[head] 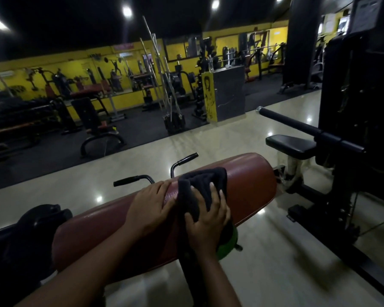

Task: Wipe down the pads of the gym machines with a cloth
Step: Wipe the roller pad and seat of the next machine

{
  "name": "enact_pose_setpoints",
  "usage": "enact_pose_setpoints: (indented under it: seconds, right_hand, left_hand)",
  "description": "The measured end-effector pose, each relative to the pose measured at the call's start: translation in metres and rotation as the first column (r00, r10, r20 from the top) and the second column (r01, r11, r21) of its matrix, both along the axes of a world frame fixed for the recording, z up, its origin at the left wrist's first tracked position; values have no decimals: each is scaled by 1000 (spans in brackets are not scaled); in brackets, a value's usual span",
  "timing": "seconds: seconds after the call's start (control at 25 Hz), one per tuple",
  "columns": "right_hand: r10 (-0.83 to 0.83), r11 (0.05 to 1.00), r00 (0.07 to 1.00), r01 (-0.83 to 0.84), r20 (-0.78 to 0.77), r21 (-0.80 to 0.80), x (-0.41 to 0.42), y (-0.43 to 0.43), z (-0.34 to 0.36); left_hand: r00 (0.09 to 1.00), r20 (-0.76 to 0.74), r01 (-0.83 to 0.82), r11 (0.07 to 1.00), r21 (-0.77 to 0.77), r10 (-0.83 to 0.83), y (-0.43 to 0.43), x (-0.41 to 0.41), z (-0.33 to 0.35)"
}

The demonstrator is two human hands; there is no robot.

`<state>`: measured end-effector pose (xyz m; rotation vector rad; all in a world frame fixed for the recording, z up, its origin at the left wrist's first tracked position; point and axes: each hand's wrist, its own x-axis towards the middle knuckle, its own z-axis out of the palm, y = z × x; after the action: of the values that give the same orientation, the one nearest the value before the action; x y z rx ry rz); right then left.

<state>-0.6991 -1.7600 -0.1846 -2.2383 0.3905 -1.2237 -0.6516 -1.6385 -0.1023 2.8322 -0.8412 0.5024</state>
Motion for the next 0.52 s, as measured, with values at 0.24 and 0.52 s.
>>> enact_pose_setpoints:
  seconds: [0.24, 0.52]
  right_hand:
    - [-59, 997, 997, 56, 55, 53, 28, -97, 30]
    - [-72, 997, 997, 73, 10, -33, 26, -103, 26]
  left_hand:
    - [995, -83, 64, 992, 109, -55, -39, 13, 11]
    - [992, 14, 125, 986, 112, -127, -73, 23, 7]
